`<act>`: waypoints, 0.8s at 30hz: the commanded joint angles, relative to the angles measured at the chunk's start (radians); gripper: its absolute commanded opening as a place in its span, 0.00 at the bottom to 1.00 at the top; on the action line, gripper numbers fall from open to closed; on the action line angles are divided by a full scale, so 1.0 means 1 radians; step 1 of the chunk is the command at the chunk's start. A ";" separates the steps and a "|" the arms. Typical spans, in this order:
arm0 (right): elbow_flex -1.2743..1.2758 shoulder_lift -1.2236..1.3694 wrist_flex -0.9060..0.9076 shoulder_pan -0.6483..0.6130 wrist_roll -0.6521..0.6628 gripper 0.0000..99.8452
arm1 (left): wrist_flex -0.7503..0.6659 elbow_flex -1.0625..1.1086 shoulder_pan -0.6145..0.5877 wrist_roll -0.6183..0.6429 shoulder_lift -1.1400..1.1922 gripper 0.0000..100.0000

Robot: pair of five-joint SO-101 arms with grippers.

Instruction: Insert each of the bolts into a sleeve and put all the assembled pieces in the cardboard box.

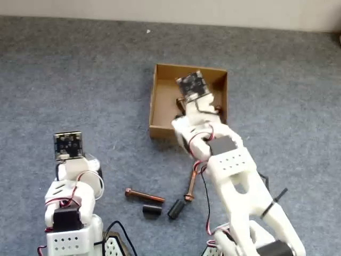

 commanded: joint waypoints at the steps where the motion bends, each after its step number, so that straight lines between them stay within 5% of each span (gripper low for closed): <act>1: -0.051 -0.113 0.236 -0.119 0.006 0.12 | -0.054 -0.007 -0.071 -0.012 -0.008 0.01; 15: -0.042 -0.113 0.656 -0.499 0.008 0.12 | -0.110 0.022 -0.076 -0.012 -0.008 0.01; 24: 0.124 -0.113 0.507 -0.648 0.009 0.12 | -0.110 0.022 -0.076 -0.012 -0.008 0.01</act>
